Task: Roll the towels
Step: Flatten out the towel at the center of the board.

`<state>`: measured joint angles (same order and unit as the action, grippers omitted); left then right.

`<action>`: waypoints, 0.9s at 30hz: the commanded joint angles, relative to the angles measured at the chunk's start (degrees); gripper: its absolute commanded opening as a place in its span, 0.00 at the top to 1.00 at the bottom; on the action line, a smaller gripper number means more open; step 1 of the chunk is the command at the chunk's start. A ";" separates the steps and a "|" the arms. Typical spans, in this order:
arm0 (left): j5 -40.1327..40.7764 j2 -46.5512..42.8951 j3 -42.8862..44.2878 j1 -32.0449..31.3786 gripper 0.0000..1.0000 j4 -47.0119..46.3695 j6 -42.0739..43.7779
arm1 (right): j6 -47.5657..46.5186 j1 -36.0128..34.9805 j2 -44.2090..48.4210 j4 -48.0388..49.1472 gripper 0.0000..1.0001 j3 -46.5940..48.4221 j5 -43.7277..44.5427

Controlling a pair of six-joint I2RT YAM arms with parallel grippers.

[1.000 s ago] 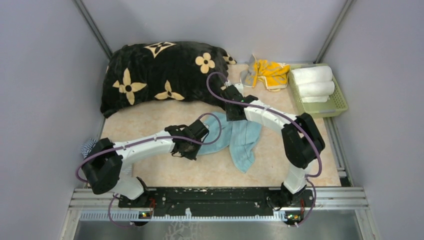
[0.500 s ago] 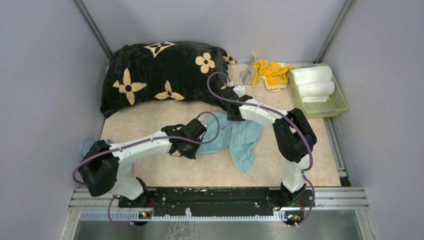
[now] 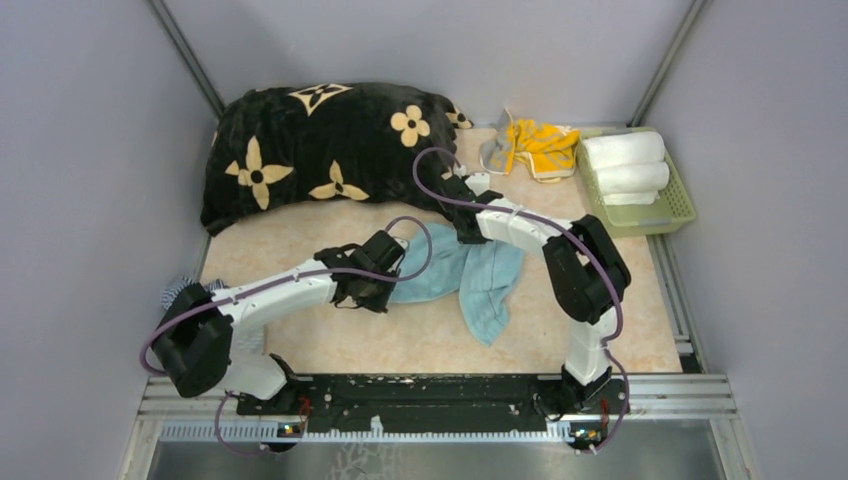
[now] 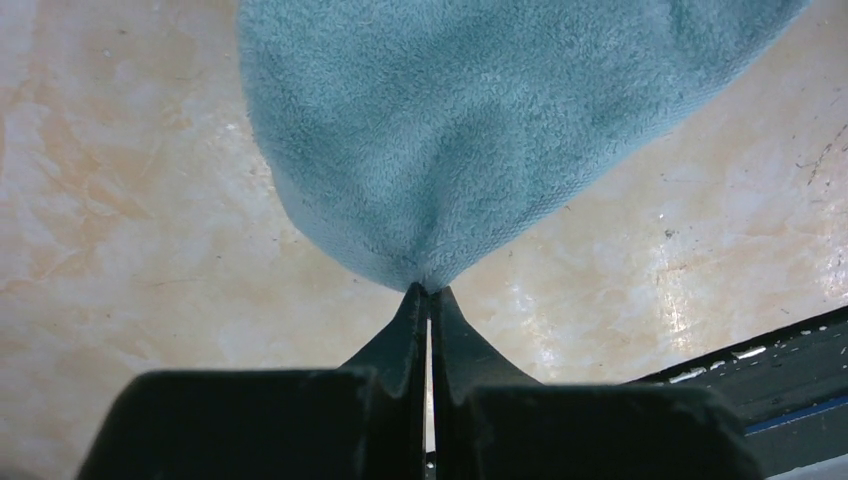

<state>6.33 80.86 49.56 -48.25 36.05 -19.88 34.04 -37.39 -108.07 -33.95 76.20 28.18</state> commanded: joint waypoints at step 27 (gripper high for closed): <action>15.57 -13.51 29.44 34.62 1.00 3.64 19.84 | -45.66 9.61 51.01 12.81 1.00 -11.23 11.33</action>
<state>16.38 71.77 73.93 -15.20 38.89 -3.40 -2.09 -27.97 -63.48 -29.39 67.53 35.29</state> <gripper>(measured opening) 0.006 0.016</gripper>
